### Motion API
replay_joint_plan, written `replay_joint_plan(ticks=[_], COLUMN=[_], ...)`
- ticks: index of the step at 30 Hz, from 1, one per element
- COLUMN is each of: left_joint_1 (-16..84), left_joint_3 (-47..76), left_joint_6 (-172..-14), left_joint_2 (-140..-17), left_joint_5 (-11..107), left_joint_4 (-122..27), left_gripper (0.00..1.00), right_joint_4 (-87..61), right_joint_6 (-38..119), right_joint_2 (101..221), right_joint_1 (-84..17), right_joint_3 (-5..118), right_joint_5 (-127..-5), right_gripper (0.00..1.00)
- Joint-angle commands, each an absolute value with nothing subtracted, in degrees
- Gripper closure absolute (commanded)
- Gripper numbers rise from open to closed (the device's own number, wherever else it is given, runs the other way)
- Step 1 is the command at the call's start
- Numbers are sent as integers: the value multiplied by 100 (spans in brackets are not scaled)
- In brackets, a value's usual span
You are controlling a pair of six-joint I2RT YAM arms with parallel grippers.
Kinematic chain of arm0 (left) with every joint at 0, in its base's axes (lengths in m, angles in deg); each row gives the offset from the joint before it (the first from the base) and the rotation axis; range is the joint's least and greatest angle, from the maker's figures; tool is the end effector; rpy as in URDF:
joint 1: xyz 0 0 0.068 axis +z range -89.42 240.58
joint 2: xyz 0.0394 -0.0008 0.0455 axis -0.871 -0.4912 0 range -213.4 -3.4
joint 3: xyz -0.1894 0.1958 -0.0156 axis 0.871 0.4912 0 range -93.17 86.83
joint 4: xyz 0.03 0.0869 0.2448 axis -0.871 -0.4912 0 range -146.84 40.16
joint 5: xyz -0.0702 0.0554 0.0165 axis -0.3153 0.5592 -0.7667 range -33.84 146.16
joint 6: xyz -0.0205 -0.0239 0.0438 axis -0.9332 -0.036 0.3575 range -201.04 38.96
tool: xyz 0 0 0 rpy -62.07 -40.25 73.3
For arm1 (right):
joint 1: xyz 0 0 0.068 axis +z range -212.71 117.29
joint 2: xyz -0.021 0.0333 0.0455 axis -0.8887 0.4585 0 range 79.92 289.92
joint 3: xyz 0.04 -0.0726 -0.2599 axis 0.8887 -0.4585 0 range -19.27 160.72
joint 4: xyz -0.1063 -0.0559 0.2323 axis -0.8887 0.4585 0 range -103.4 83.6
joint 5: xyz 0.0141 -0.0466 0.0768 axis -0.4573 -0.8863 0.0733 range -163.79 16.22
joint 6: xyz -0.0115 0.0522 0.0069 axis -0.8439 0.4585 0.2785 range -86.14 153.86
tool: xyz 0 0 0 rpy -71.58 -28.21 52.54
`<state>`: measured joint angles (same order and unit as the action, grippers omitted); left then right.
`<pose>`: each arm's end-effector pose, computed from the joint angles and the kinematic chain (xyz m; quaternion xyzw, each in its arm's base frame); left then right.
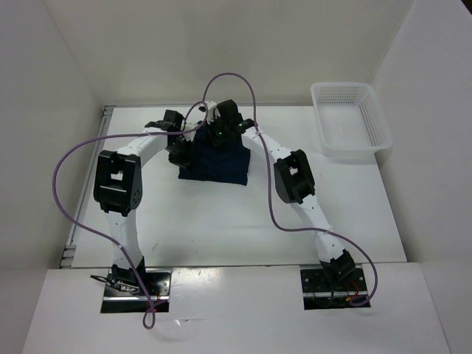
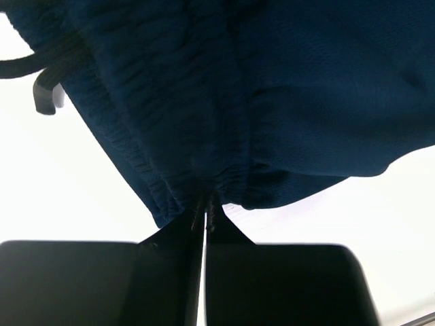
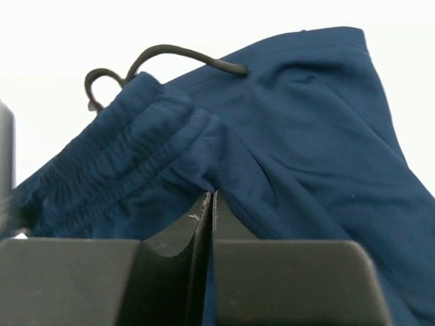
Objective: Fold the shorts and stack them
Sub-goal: Fold the shorts
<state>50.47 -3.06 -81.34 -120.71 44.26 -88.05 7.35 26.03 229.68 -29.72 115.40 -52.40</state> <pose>0.4233 -0.0829 0.1892 0.1049 0.9668 -0.1199 0.1998 0.4853 0.3306 0.1779 -0.3843 0.7905 0.2587 0.4007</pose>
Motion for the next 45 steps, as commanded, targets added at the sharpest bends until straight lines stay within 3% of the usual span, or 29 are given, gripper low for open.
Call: replay_joint_plan(ticks=[1,13,14,15,18,23,24,30,34,38,41,45], left_joint_1=[5126,5126,5126,5126,5126,5126,5126,5126,5126,5249,5442,6493], left_joint_3=[-106,272,272,272,219,78,78,192,192,192,394,877], left_joint_6=[-8104,-8104,-8104,-8104,-8104,-8104,-8104,-8104,-8104,-8104,-8104,-8104], left_joint_2=[-11854,-11414,-11414,-11414,-11414,-11414,-11362,-11028,-10703,-10080,-9562,-8919], left_joint_5=[4473,4939,4939,4939,4992,4992,4992,5115,5326,5536,5606,5336], left_joint_4=[-8772,-9018,-9018,-9018,-9018,-8966,-8965,-8799,-8746,-8746,-8693,-8535], left_gripper=[100,100,100,100,93,75,73,56,42,29,26,23], right_joint_4=[391,145,145,145,145,145,145,145,258,1206,2381,3045], right_joint_6=[3077,3430,3430,3361,3307,3307,3246,2974,2570,1823,1383,1338], right_joint_2=[23083,23083,23083,23083,22943,22198,22048,20714,19684,18594,17917,17187], right_joint_1=[-2922,-2817,-2756,-2755,-2702,-2702,-2702,-2940,-3229,-3545,-3818,-4546], right_joint_3=[11581,12073,12073,12073,12073,11670,11434,10214,9254,7973,7311,6739], right_joint_5=[-6022,-6842,-6921,-6921,-6982,-7676,-7851,-8125,-7960,-6748,-6351,-6298], right_gripper=[100,100,96,74,46,39,30,12,6,1,1,1])
